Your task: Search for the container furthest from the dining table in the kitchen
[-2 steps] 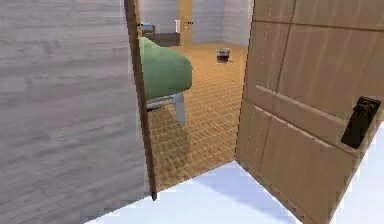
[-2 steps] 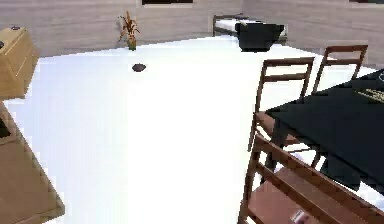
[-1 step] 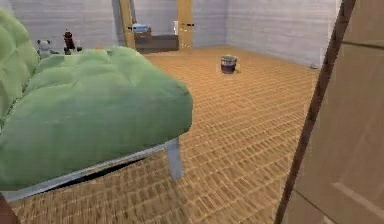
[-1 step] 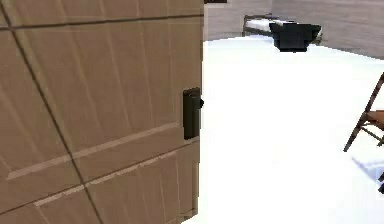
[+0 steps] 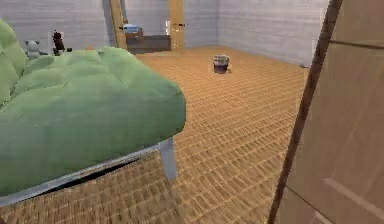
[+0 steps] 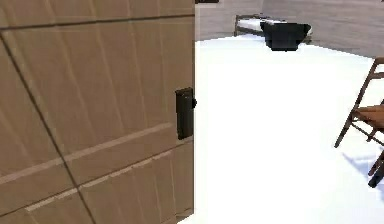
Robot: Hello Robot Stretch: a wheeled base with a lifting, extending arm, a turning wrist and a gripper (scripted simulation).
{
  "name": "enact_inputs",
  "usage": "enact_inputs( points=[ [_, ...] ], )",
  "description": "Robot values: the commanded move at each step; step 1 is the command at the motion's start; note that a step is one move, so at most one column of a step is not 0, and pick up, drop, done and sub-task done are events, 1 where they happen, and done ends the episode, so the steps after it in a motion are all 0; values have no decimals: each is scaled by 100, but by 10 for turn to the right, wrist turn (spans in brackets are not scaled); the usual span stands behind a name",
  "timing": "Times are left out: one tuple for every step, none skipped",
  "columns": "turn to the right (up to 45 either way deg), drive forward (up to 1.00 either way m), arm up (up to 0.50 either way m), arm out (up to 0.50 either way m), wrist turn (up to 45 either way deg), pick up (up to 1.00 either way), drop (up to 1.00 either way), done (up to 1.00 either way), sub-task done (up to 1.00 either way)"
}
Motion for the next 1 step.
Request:
enact_inputs(
  points=[
    [450,0,0,0,0,0,0,0,0]
  ],
)
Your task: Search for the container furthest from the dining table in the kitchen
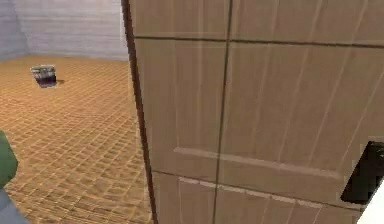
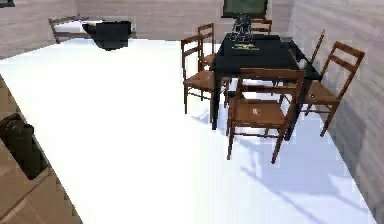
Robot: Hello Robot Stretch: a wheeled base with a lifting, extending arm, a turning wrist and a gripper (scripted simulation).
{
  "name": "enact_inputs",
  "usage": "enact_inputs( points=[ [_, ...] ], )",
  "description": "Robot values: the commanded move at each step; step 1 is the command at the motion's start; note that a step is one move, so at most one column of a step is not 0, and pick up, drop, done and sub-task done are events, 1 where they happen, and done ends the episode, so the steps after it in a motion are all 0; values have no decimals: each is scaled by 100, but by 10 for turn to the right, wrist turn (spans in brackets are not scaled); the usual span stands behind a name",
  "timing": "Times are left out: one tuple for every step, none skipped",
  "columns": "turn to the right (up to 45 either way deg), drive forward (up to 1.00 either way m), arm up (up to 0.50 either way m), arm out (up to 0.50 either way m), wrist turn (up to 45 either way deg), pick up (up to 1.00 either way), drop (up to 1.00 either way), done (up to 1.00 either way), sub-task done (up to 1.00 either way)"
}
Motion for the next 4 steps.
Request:
enact_inputs(
  points=[
    [450,0,0,0,0,0,0,0,0],
    [120,0,0,0,0,0,0,0,0],
    [0,20,0,0,0,0,0,0,0],
    [-450,0,0,0,0,0,0,0,0]
  ],
)
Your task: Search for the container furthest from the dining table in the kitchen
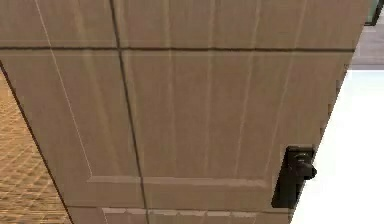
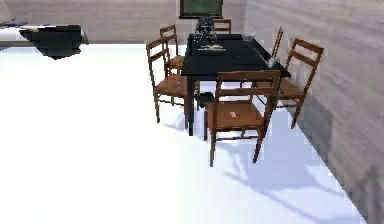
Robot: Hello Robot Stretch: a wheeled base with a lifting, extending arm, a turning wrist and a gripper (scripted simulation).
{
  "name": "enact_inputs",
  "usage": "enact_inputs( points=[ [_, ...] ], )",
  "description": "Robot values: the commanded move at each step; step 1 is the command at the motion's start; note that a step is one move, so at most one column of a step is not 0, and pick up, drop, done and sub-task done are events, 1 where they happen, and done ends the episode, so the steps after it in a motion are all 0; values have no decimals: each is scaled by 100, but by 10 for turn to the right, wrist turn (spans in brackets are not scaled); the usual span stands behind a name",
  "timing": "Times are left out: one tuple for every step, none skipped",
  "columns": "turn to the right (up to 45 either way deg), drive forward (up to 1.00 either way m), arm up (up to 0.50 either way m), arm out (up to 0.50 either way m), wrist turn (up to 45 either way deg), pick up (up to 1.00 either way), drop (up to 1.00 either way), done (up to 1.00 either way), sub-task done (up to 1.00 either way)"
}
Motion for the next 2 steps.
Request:
enact_inputs(
  points=[
    [-450,0,0,0,0,0,0,0,0],
    [-210,0,0,0,0,0,0,0,0]
  ],
)
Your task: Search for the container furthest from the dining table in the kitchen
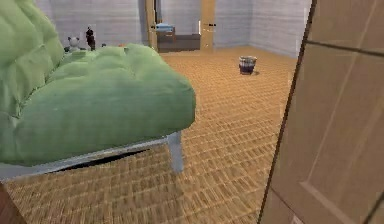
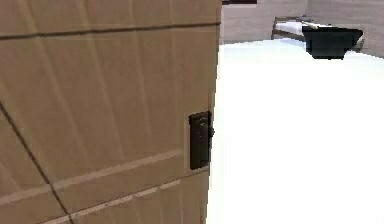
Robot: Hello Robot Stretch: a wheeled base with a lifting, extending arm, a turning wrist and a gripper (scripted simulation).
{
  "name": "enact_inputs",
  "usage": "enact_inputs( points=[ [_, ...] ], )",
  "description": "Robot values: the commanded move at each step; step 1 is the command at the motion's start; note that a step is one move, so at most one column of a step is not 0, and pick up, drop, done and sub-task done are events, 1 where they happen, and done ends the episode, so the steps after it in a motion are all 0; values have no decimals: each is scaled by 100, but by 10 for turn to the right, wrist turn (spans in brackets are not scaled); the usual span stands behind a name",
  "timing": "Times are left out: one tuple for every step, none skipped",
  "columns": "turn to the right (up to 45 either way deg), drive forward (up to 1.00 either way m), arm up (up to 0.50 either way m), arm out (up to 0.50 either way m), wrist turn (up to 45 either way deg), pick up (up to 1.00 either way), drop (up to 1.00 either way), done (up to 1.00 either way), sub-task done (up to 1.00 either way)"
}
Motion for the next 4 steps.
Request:
enact_inputs(
  points=[
    [0,20,0,0,0,0,0,0,0],
    [-60,0,0,0,0,0,0,0,0],
    [0,60,0,0,0,0,0,0,0],
    [450,0,0,0,0,0,0,0,0]
  ],
)
